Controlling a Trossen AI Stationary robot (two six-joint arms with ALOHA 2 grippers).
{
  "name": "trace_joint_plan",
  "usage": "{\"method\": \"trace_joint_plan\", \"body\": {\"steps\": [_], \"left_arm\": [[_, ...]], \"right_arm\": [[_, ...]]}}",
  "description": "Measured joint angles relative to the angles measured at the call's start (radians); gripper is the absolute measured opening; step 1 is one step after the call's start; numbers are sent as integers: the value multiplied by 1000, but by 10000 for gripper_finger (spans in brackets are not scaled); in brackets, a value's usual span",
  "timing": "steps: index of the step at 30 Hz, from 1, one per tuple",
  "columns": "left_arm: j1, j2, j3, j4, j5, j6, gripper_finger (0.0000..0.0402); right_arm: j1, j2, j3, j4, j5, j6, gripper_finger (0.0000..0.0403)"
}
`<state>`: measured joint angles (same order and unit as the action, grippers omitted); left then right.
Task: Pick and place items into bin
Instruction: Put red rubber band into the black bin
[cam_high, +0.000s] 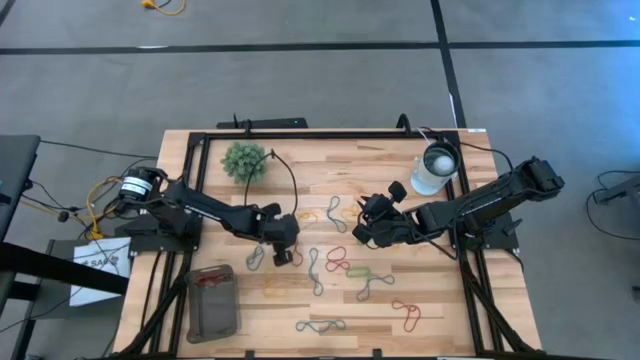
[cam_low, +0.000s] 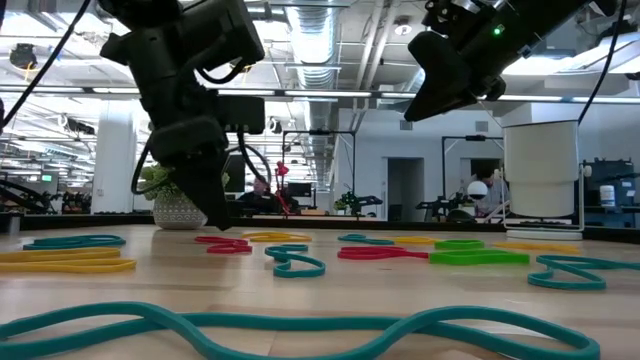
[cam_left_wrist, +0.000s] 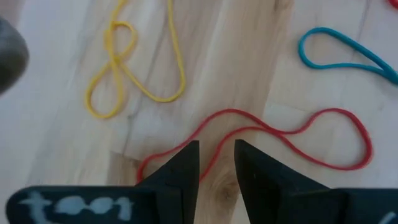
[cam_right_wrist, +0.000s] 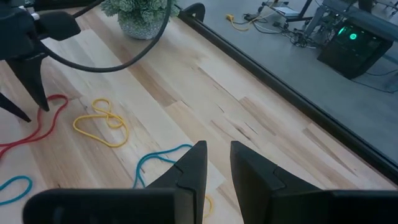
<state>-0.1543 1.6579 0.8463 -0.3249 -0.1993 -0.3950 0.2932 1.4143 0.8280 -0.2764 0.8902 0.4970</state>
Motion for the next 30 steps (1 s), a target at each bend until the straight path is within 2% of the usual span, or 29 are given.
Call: {"method": "trace_joint_plan", "body": {"steps": [15, 18, 22, 30], "left_arm": [[0, 76, 3, 44, 5, 35, 89], [1, 77, 3, 41, 25, 35, 69], [2, 78, 3, 23, 60, 33, 12], [2, 78, 18, -11, 56, -9, 1]], "right_arm": [[1, 0, -1, -7, -2, 0, 66], [1, 0, -1, -6, -2, 0, 66], [1, 0, -1, -7, -2, 1, 66], [1, 0, -1, -6, -2, 1, 66]]}}
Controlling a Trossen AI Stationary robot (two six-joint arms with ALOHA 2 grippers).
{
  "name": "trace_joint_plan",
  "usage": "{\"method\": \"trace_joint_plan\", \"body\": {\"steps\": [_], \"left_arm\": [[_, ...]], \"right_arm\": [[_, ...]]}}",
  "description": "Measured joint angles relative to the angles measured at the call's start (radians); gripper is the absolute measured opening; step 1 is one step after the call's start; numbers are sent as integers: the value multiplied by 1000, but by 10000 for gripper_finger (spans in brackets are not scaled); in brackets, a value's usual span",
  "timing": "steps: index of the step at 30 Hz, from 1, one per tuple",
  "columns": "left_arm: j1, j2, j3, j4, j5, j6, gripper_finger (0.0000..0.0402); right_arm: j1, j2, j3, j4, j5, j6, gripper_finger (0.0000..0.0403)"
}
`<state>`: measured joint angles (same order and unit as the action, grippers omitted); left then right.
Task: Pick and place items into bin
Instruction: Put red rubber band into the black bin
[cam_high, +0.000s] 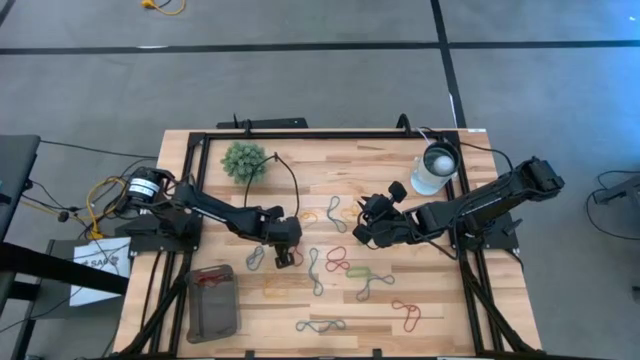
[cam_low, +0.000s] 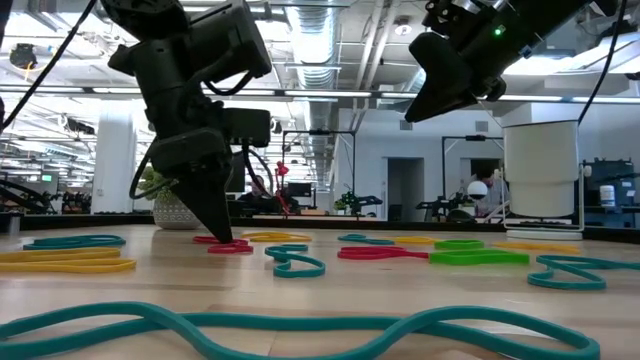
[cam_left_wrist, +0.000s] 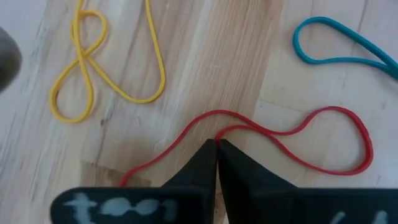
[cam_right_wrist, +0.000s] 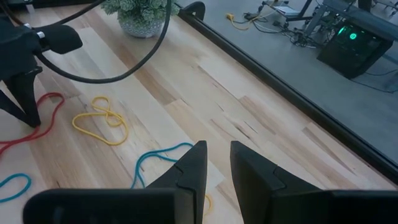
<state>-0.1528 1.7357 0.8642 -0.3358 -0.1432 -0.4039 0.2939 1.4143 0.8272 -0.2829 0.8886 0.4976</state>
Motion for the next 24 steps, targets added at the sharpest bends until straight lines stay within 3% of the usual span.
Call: {"method": "trace_joint_plan", "body": {"steps": [3, 8, 14, 20, 24], "left_arm": [[0, 1, 50, -81, 6, -2, 0], [-7, -5, 218, -354, 7, -2, 0], [-34, -7, 460, -782, -66, -6, 0], [-89, -8, 710, -1240, -154, -170, 0], [-136, -71, 756, -1207, -53, -232, 0]], "right_arm": [[0, 0, 0, 0, 0, 0, 66], [0, 0, 0, 1, 1, 0, 66], [-1, 0, 1, 1, 2, 0, 66], [0, 0, 1, 0, 2, 0, 66], [0, 0, 1, 0, 2, 0, 66]]}}
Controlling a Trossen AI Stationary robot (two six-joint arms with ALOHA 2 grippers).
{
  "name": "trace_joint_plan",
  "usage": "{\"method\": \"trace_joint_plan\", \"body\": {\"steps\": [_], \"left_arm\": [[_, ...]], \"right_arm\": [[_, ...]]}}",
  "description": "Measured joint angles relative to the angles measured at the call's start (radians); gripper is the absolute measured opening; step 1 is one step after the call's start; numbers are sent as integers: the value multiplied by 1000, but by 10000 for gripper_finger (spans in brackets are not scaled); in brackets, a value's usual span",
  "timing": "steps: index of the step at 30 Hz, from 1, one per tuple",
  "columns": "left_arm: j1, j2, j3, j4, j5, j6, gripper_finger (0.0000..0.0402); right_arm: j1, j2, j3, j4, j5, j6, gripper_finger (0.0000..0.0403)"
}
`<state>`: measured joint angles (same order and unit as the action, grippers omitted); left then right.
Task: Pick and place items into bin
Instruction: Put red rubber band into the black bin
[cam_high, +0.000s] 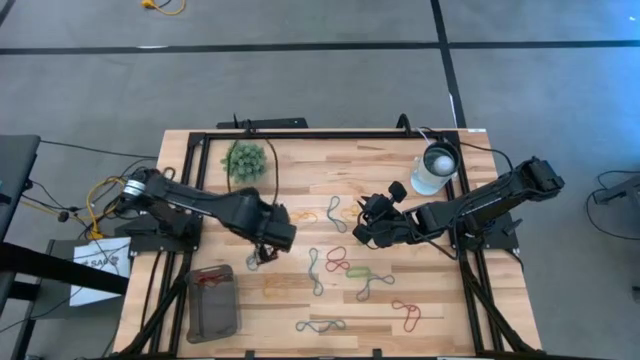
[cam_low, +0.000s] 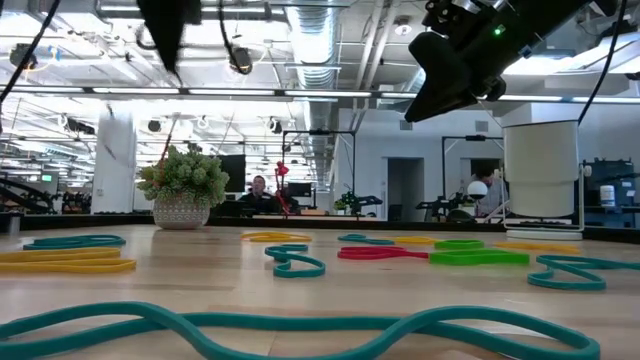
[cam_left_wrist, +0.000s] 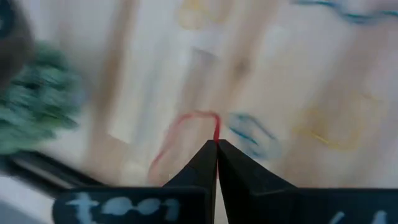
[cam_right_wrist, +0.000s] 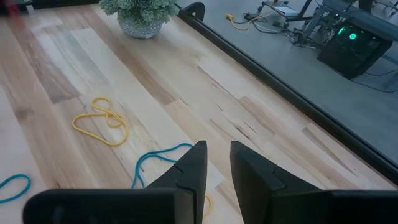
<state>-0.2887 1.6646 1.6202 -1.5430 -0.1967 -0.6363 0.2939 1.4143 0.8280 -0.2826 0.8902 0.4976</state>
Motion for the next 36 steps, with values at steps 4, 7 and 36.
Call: {"method": "trace_joint_plan", "body": {"steps": [4, 7, 36], "left_arm": [[-64, -38, 23, -28, 21, -111, 0], [-119, -84, 23, -30, 7, -163, 0], [-687, -251, -274, -30, 78, -974, 0]], "right_arm": [[-1, 0, 1, 3, 0, 0, 66], [0, 0, 1, 0, 0, 0, 66], [0, 0, 1, 0, -2, 0, 66]]}}
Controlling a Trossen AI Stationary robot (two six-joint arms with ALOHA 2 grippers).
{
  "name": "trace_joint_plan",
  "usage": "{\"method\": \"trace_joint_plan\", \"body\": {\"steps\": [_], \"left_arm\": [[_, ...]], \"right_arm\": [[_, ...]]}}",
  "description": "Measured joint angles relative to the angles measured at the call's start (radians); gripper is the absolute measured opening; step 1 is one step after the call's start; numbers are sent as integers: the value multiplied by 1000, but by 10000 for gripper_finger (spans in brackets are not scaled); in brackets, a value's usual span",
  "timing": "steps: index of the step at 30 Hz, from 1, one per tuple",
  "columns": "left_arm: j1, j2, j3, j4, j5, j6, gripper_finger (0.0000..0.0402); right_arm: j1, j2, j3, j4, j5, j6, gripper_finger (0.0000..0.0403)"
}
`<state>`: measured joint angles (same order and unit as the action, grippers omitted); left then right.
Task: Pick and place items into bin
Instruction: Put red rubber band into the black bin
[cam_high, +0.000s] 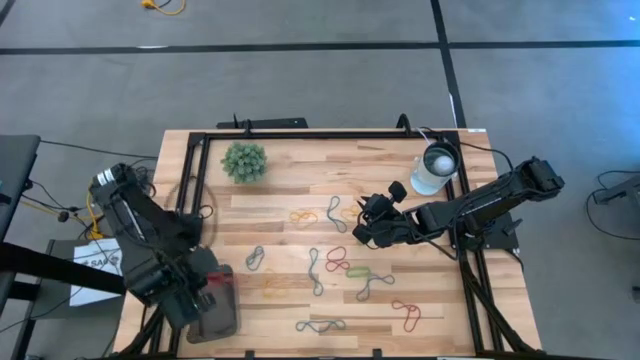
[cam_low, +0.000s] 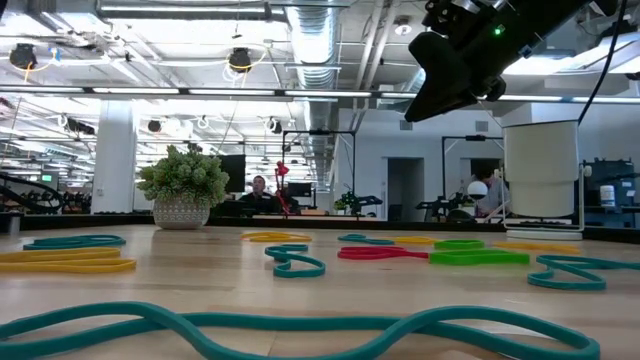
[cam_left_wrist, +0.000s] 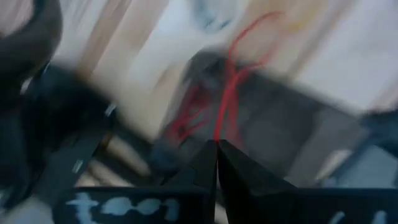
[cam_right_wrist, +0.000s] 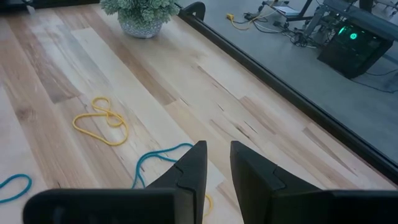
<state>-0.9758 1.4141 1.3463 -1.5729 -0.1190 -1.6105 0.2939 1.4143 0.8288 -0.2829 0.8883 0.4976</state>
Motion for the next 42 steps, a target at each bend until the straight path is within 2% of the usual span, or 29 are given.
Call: {"method": "trace_joint_plan", "body": {"steps": [4, 9, 20, 28, 36, 42], "left_arm": [[-48, -104, -155, 68, 1, -83, 0], [-74, -195, -285, 225, 0, -112, 0], [-34, -199, -519, 370, -18, -94, 0], [1, -196, -577, 458, -124, -77, 0], [34, -184, -582, 635, -98, 24, 0], [64, -183, -583, 631, -128, 43, 0]], "right_arm": [[0, 0, 0, 0, 0, 0, 66], [0, 0, 0, 0, 0, 0, 66], [-9, 0, 0, 1, 0, 0, 66], [-9, 0, -1, 8, 0, 0, 66], [-8, 0, -1, 9, 0, 1, 66], [-8, 0, -1, 10, 0, 1, 66]]}}
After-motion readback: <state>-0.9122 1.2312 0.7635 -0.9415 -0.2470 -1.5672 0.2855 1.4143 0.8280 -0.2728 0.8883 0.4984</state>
